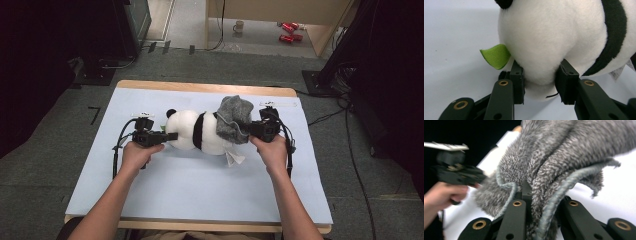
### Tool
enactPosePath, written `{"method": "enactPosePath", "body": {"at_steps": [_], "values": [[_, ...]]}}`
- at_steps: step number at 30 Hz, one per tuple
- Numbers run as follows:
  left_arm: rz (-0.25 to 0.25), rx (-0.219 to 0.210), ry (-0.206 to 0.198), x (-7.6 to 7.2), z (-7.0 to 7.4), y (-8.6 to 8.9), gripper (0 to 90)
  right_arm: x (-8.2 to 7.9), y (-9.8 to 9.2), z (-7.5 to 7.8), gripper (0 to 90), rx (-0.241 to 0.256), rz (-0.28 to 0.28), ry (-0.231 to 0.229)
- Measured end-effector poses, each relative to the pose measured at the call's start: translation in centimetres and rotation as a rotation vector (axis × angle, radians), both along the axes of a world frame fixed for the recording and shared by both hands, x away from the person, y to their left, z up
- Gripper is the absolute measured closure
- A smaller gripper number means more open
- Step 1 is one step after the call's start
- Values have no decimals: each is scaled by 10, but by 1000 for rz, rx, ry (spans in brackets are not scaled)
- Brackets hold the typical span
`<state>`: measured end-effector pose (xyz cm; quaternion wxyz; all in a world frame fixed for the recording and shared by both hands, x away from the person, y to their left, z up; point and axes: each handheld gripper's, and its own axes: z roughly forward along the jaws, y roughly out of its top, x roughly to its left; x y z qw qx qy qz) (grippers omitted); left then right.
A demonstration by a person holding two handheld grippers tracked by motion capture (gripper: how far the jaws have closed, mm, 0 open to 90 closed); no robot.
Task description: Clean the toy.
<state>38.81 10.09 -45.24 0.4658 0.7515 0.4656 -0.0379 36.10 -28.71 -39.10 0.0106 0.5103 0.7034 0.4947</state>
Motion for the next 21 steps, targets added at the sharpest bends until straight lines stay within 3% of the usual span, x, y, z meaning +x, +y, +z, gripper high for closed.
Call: {"method": "enactPosePath", "body": {"at_steps": [7, 16, 21], "values": [[-1, 6, -6, -1, 0, -1, 632, 3, -1, -25, 796, 21, -15, 50], [-5, 9, -8, -1, 0, 0, 630, 3, -3, -46, 797, -3, -20, 101], [-1, 3, -7, 0, 0, 0, 629, 5, -2, -60, 798, -12, -22, 156]]}}
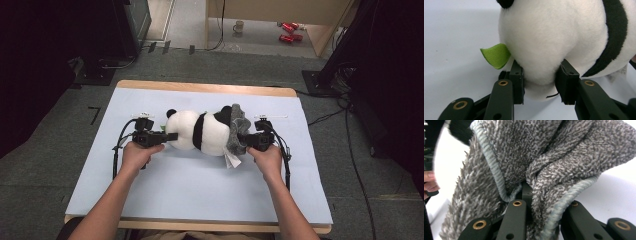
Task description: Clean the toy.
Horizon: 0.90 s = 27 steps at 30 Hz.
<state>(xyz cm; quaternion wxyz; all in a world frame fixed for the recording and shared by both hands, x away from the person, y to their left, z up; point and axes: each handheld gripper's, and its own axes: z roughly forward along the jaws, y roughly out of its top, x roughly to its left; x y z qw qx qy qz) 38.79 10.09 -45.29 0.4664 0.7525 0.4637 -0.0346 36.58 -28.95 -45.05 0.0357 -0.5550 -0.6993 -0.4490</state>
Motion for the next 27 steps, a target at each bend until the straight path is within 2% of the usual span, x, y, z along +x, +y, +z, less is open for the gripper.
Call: {"method": "enactPosePath", "body": {"at_steps": [4, 7, 10, 12, 16, 18, 21, 26, 27], "values": [[1, -1, 0, 0, 0, 0, 629, 3, 3, -14, 798, -47, 11, 58], [3, -4, -2, 1, 0, 0, 628, 5, 1, -21, 798, -46, 13, 88], [2, -5, -5, 1, 0, 1, 626, 7, -3, -25, 798, -97, 4, 124], [2, -5, -6, 1, 0, 1, 626, 8, -8, -24, 797, -123, -8, 125], [4, -6, -7, 1, 0, 0, 627, 4, -21, -7, 798, -98, -59, 51], [5, -4, -9, 0, 0, 0, 626, 2, -26, 7, 798, -96, -69, 15], [9, -5, -9, 0, 1, -1, 626, -4, -33, 32, 798, -59, -89, -62], [10, 0, -22, -2, 1, -2, 626, -18, -27, 80, 797, -27, -61, -184], [9, 0, -26, -2, 1, -2, 625, -22, -23, 91, 797, -16, -41, -213]]}}
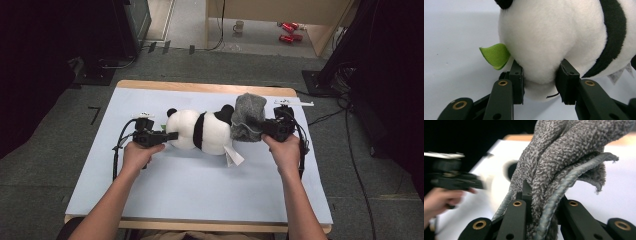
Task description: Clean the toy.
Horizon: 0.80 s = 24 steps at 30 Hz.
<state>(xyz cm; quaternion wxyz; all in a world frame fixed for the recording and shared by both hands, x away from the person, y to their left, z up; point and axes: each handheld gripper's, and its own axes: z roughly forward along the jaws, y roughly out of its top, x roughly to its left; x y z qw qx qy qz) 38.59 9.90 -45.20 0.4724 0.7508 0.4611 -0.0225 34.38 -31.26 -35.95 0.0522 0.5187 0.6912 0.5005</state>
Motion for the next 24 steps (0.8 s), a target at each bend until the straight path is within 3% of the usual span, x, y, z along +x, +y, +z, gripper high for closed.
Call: {"method": "enactPosePath", "body": {"at_steps": [5, 8, 13, 16, 18, 21, 24], "values": [[-1, 6, -16, -3, 0, 0, 617, -13, 26, 32, 797, 23, 92, -81], [-5, 19, -34, -6, 0, -1, 609, -14, 44, 34, 796, 23, 147, -92], [-5, 21, -65, -10, 0, -1, 578, -3, 74, 5, 797, -46, 215, -3], [-22, 13, -67, -10, -1, 1, 518, 6, 77, -14, 797, -105, 198, 35], [-36, 9, -104, -11, -1, 4, 464, 11, 71, -21, 797, -72, 188, 34], [-62, 53, -182, -16, -1, 6, 383, 16, 66, -25, 798, -103, 161, 16], [-96, 81, -211, -18, -5, 7, 349, 21, 64, -27, 798, -100, 150, 9]]}}
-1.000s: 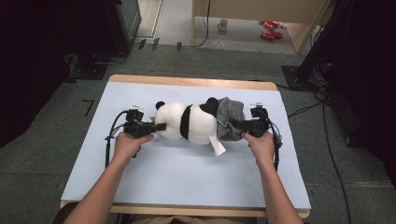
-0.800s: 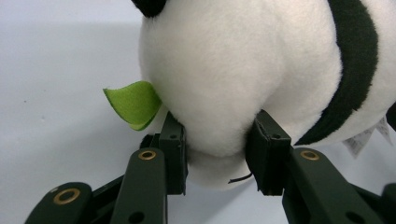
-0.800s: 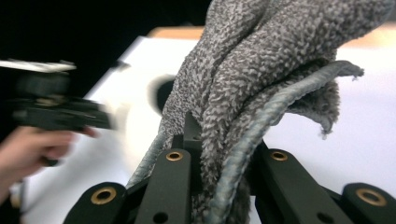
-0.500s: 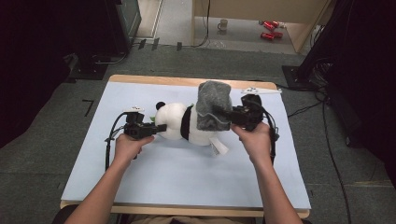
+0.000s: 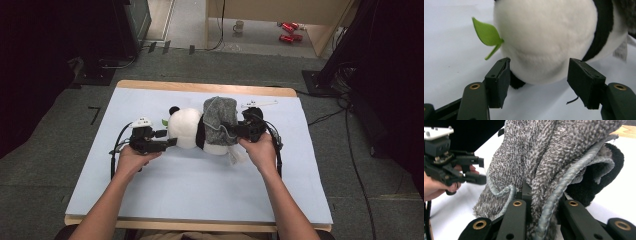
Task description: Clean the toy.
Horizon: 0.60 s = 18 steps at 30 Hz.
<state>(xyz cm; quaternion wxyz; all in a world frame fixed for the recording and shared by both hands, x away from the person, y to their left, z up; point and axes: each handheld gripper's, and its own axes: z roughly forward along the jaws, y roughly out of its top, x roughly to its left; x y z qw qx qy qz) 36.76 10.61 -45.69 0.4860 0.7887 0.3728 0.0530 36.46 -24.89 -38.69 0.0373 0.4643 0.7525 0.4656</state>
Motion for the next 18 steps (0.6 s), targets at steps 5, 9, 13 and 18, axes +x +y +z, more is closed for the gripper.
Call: {"method": "enactPosePath", "body": {"at_steps": [5, 9, 13, 18], "values": [[-48, 2, -49, 6, -11, -8, 359, 8, -8, -2, 797, 17, -12, 9], [-56, 38, -107, 11, -19, -20, 340, 14, -18, -3, 795, 13, -43, 20], [-58, 9, -140, 17, -18, -19, 338, 16, -22, -5, 794, 22, -53, 27], [-64, -34, -110, 24, -17, -18, 341, 18, -25, -6, 794, 34, -56, 35]]}}
